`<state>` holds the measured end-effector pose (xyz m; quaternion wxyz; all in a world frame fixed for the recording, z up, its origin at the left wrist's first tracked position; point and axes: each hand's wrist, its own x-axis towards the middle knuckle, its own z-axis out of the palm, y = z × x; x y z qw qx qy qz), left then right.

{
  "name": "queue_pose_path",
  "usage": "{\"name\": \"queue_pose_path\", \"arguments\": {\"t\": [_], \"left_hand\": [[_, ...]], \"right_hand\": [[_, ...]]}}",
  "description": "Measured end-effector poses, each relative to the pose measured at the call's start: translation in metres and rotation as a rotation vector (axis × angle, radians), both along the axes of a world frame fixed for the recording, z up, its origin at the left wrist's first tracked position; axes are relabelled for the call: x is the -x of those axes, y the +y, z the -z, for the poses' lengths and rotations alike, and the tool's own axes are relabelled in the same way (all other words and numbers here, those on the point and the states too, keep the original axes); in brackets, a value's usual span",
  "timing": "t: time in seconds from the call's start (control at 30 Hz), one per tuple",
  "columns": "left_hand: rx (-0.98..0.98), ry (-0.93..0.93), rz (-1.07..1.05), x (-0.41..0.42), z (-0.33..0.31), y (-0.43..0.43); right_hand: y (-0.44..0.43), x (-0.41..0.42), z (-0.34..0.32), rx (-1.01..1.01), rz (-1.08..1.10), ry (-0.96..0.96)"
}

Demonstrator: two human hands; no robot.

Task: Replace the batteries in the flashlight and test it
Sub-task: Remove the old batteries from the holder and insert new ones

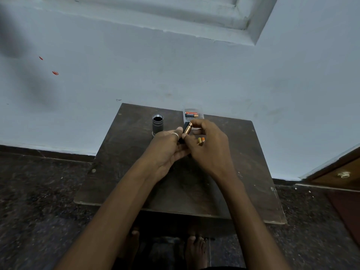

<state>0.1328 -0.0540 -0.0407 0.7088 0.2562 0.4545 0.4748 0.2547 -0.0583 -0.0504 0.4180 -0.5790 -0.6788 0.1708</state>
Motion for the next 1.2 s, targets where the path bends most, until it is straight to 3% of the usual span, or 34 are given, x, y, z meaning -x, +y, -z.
{"name": "queue_pose_path", "arguments": {"t": [0.17,0.53,0.87,1.2], "left_hand": [[-0.047,0.057,0.03,0.001,0.0,-0.001],[-0.091,0.18,0.014,0.003,0.01,0.002],[-0.088,0.133,0.072,0.001,0.004,0.003],[-0.093,0.157,-0.011,0.001,0.004,0.002]], "right_hand": [[-0.003,-0.001,-0.001,0.067,-0.14,-0.053],[0.003,-0.001,0.006,-0.093,-0.123,-0.19],[0.0,-0.003,-0.004,0.082,-0.102,0.084],[0.001,-0.004,-0.002,0.086,-0.077,0.031]]}}
